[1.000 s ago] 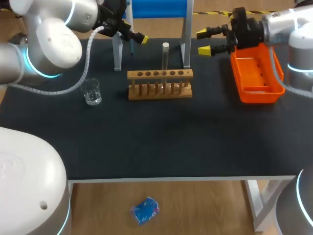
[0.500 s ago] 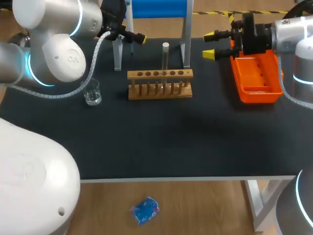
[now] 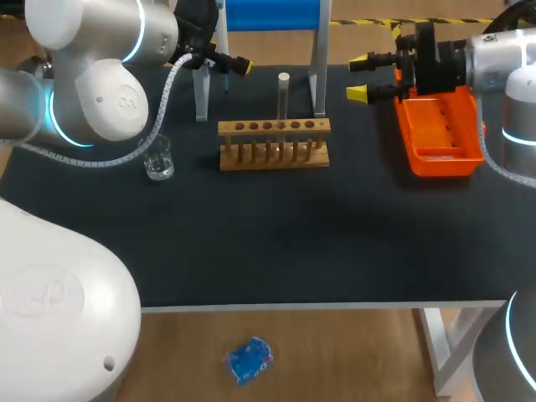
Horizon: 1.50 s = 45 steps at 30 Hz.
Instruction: Invert the test tube, pick up the pipette, mount the tip to pipette, aspirate from beaker and dispense into the tube, eject the tip, return the pipette, and cap with the stopper.
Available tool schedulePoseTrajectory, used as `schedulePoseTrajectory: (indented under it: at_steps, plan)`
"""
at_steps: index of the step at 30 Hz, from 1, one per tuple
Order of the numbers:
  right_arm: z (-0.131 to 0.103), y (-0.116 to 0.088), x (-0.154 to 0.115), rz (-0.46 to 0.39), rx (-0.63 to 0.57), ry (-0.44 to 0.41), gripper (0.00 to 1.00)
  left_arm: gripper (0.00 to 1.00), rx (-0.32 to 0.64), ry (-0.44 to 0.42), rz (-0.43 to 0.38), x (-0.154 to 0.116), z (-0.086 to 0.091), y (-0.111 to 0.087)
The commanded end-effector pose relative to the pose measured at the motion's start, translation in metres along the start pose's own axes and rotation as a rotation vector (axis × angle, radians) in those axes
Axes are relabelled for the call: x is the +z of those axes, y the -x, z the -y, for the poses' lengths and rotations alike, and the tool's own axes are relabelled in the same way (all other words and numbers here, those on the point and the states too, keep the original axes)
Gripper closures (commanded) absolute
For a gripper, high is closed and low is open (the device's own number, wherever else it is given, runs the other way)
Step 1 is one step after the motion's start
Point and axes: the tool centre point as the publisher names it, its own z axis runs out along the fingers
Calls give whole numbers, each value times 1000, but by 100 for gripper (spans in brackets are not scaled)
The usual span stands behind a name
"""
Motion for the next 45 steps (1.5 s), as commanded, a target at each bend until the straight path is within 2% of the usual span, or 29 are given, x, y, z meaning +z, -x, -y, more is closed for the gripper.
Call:
schedulePoseTrajectory:
  at_steps: [1,9,17,21,32,45]
  plan:
    - [0,-1,0,2,0,0,0,0,-5,-2,6,0,0,-1]
    - [5,-1,1,85,-33,-53,0,0,-28,-17,40,5,1,5]
    - [5,-3,1,126,-33,-47,0,0,-47,-24,62,12,2,11]
    - [-3,1,7,206,-27,-73,0,0,-61,-32,84,17,5,18]
    - [-17,11,21,234,-31,-68,0,0,-111,-69,120,26,10,34]
    - [-4,2,19,210,-29,-97,0,0,-133,-78,162,21,6,40]
